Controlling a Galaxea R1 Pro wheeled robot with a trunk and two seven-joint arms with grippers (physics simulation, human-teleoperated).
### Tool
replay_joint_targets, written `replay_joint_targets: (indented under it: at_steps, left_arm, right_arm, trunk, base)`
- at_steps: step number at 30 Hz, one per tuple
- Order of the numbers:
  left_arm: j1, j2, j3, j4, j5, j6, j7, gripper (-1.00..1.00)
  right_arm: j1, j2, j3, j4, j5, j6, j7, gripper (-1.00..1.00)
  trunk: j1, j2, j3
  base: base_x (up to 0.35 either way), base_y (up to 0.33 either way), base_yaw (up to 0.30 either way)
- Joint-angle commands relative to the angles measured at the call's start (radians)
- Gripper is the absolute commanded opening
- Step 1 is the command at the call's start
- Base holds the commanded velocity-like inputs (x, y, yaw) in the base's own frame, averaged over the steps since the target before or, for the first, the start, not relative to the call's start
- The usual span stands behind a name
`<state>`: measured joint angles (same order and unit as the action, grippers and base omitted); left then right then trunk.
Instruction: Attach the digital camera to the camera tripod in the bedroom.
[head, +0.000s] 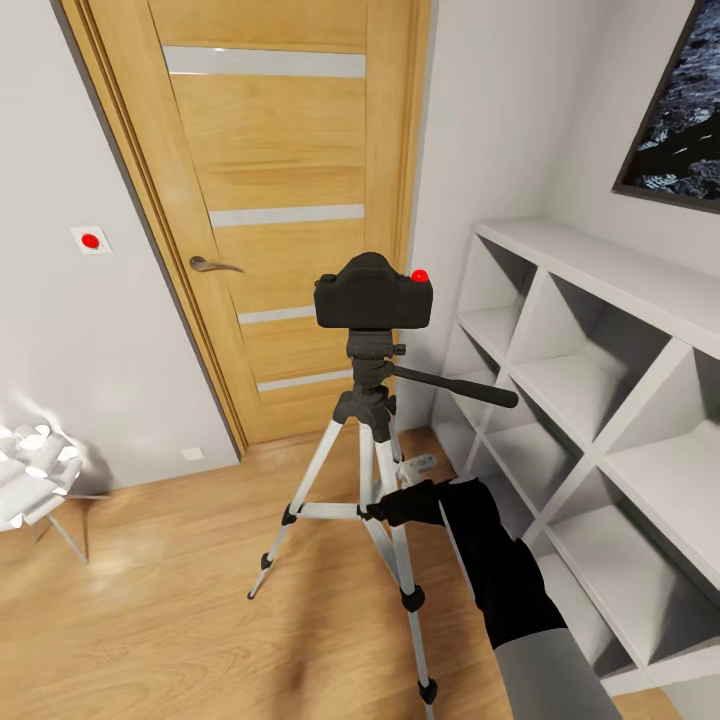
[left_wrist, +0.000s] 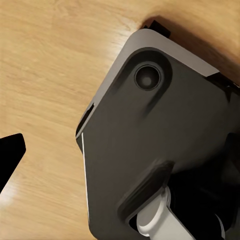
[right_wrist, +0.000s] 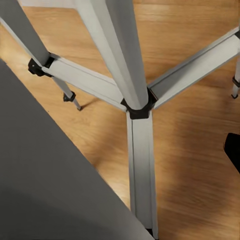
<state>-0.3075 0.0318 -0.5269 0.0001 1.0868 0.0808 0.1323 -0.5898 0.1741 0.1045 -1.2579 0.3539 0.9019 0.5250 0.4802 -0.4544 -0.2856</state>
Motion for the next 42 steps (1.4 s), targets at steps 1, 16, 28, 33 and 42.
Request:
replay_joint_targets:
  at_steps: [1, 16, 28, 33, 42]
  left_arm:
    - [-0.001, 0.000, -0.008, 0.000, 0.007, 0.004, 0.003, 1.00]
    - [-0.001, 0.000, -0.009, 0.000, 0.007, 0.004, 0.003, 1.00]
    - [-0.001, -0.002, -0.009, 0.000, 0.006, 0.004, 0.003, 1.00]
    - [-0.001, -0.003, -0.009, 0.000, 0.005, 0.005, 0.003, 1.00]
    - [-0.001, -0.004, -0.009, 0.000, 0.005, 0.005, 0.003, 1.00]
  right_arm:
    - [-0.001, 0.000, 0.000, -0.004, 0.005, 0.004, 0.011, 1.00]
    - [-0.001, -0.026, 0.000, -0.122, -0.001, 0.001, 0.070, 1.00]
    - [-0.001, -0.041, 0.000, -0.145, 0.001, 0.002, 0.073, 1.00]
    - [-0.001, -0.042, 0.000, -0.145, 0.005, 0.002, 0.073, 1.00]
    - [-0.001, -0.042, 0.000, -0.142, 0.009, 0.003, 0.073, 1.00]
  trunk:
    - [0.000, -0.002, -0.002]
    - [0.000, -0.002, -0.002]
    - [0.000, -0.002, -0.002]
    - [0.000, -0.002, -0.002]
    - [0.000, -0.002, -0.002]
  base:
    - [0.000, 0.000, 0.000]
    - [0.000, 0.000, 0.000]
    - [-0.089, 0.000, 0.000]
    - [-0.300, 0.000, 0.000]
    - [-0.329, 0.000, 0.000]
